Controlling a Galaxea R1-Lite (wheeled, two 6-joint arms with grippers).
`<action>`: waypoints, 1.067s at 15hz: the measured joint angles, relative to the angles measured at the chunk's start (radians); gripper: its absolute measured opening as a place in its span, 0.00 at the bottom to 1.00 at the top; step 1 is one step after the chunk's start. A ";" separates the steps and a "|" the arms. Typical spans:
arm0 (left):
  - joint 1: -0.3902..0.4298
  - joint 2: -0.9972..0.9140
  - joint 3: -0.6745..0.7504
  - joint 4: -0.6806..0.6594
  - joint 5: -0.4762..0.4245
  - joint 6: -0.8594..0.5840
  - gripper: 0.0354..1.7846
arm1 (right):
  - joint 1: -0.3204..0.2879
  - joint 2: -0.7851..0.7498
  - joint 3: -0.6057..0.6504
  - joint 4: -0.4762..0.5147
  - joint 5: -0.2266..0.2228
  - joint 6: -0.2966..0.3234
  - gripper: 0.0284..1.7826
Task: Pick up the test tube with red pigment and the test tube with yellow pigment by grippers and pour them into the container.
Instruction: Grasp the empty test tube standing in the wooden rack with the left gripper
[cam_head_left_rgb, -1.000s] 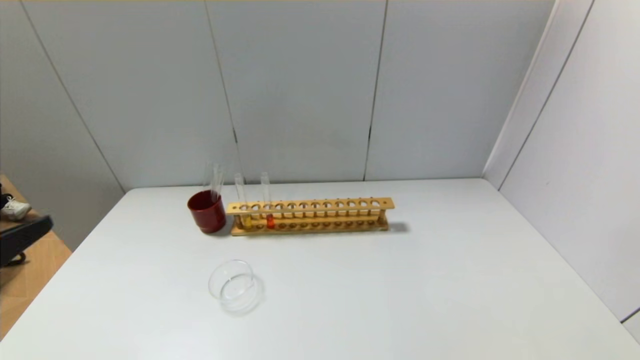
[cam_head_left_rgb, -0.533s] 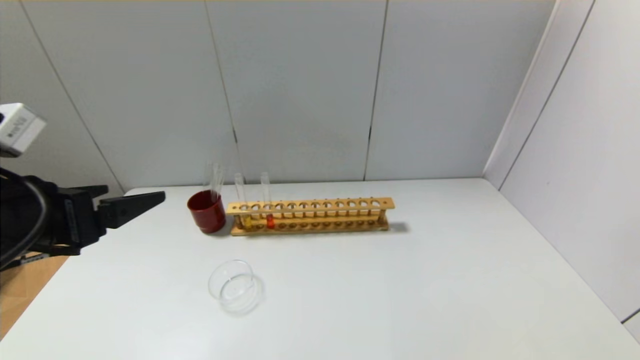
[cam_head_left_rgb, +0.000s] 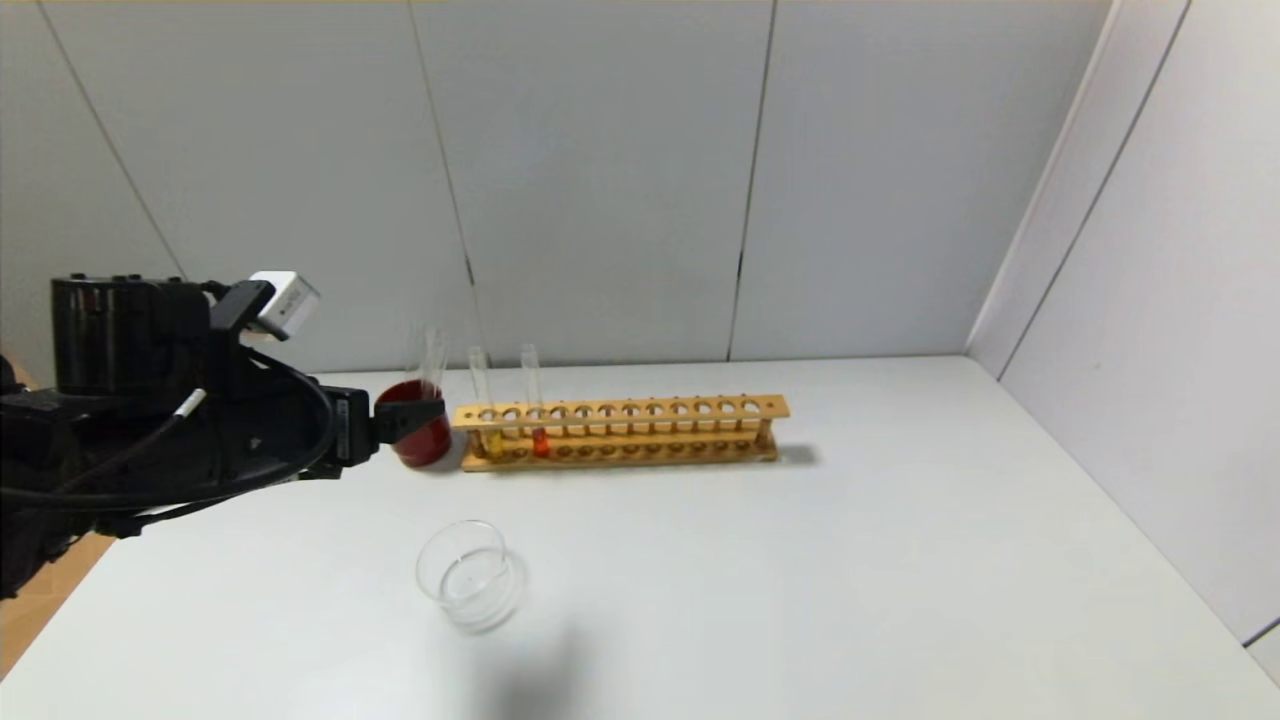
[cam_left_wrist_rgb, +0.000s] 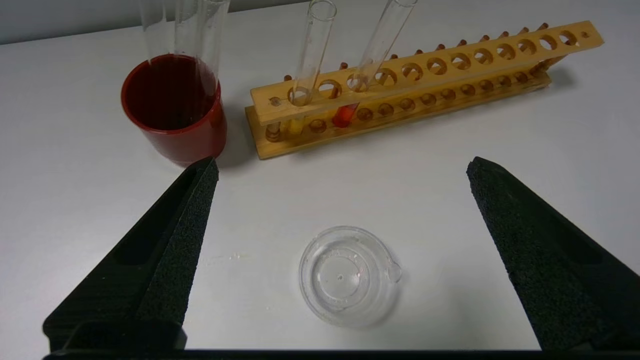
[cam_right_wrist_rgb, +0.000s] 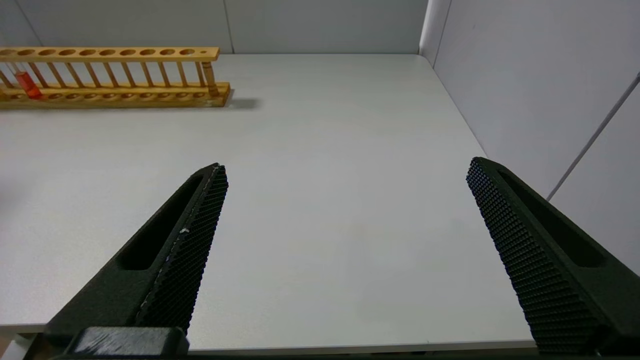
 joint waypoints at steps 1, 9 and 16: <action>-0.009 0.038 0.001 -0.031 0.000 0.000 0.98 | 0.000 0.000 0.000 0.000 0.000 0.000 0.98; -0.029 0.274 -0.030 -0.227 0.001 -0.051 0.98 | 0.000 0.000 0.000 0.000 0.000 0.000 0.98; -0.029 0.411 -0.182 -0.229 0.005 -0.053 0.98 | 0.000 0.000 0.000 0.000 0.000 0.000 0.98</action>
